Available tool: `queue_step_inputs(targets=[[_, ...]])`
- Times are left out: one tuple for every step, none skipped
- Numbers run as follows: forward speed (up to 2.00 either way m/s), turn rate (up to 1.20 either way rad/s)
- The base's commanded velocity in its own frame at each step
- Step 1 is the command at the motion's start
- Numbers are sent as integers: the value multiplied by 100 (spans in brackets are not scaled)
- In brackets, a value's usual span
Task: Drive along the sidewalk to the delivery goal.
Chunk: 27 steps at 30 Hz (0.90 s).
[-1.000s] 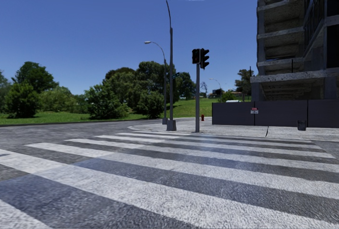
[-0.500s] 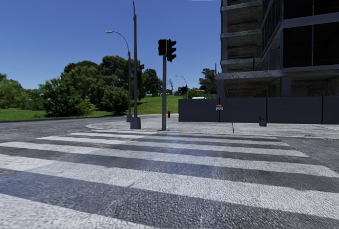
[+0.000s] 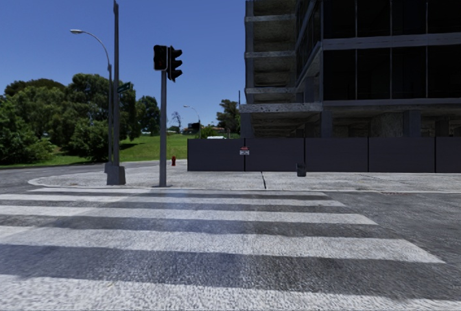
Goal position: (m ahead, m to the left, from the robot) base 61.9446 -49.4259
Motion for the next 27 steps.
queue_step_inputs(targets=[[200, 0], [200, 0], [200, 0], [200, 0], [200, 0], [200, 0], [200, 0], [200, 0], [200, 0], [200, 0], [200, 0], [200, 0], [200, 0], [200, 0], [200, 0], [200, 0], [200, 0], [200, 0], [200, 0], [200, 0], [200, 0], [200, 0], [200, 0], [200, 0], [200, 6], [200, 11], [200, 13]])
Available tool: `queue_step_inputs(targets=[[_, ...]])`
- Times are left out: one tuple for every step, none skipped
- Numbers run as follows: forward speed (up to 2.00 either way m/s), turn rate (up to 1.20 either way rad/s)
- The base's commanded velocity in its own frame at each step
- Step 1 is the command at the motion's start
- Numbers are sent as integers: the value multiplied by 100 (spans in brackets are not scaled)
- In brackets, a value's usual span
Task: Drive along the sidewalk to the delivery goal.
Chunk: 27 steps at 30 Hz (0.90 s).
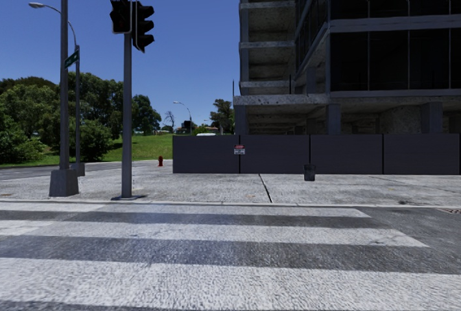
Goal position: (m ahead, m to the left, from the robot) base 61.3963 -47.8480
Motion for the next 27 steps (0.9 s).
queue_step_inputs(targets=[[200, 13], [200, 14], [200, 15], [200, 17], [200, 17], [200, 18], [200, 18], [200, 19], [200, 19], [200, 22], [200, 23], [200, 23], [200, 24], [200, 24], [200, 24], [200, 24], [200, 24], [200, 24], [200, 24], [200, 24], [200, 24], [200, 24], [200, 24], [200, 24], [200, 24], [200, 24], [200, 24]])
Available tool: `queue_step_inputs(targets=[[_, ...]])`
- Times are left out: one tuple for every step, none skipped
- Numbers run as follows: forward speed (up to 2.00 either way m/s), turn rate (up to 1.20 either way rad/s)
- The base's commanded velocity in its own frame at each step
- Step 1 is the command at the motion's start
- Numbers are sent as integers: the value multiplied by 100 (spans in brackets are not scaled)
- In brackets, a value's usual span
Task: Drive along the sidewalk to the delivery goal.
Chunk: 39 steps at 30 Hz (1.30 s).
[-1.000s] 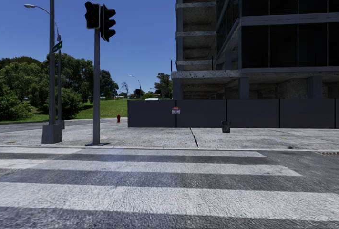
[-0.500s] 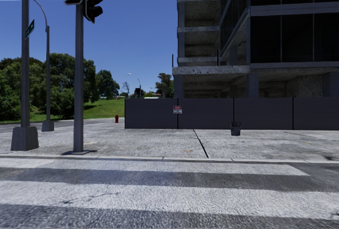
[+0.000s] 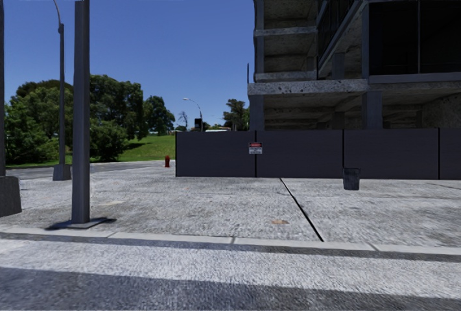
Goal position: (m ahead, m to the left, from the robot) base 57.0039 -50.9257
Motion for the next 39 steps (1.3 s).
queue_step_inputs(targets=[[200, 24], [200, 24], [200, 24], [200, 24], [200, 24], [200, 24], [200, 24], [200, 24], [200, 25], [200, 26], [200, 26], [200, 28], [200, 29], [200, 30], [200, 30], [200, 30], [200, 30], [200, 30], [200, 30], [197, 30], [189, 30], [182, 31], [182, 31], [178, 32], [174, 32], [167, 32], [167, 32], [162, 32], [157, 32], [149, 32], [149, 32], [140, 32], [136, 33], [134, 33], [134, 33], [133, 33], [133, 34], [132, 36], [132, 36]])
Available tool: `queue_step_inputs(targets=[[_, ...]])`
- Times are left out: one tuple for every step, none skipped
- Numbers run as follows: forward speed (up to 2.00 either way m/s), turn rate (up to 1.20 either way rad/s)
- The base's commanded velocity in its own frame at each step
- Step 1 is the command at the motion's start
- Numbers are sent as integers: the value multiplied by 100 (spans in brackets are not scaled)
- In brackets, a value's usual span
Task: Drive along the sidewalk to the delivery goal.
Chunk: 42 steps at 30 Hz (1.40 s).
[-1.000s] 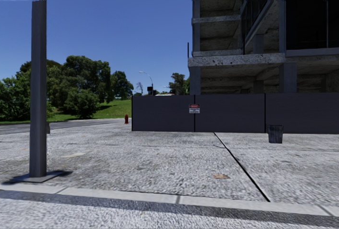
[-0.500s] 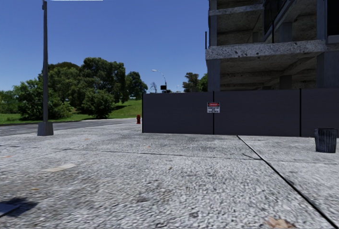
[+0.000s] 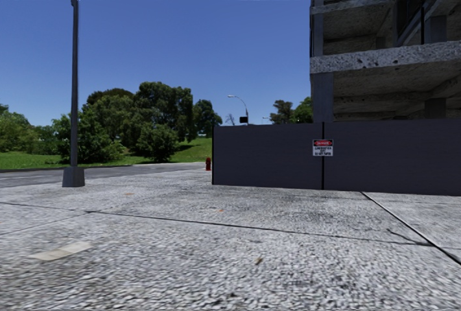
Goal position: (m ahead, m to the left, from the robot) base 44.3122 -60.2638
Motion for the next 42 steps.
queue_step_inputs(targets=[[132, 37], [132, 37], [132, 37], [132, 37], [132, 37], [132, 37], [132, 37], [132, 37], [132, 37], [132, 37], [132, 37], [132, 37], [132, 37], [132, 37], [132, 37], [132, 37], [200, 37], [200, 37], [200, 37], [200, 37], [200, 37], [200, 37], [200, 37], [200, 37], [200, 37], [200, 37], [200, 37], [200, 37], [200, 37], [200, 37], [200, 37], [200, 37], [200, 37], [200, 37], [200, 37], [200, 37], [200, 37], [200, 37], [200, 33], [200, 31], [200, 31], [200, 31]])
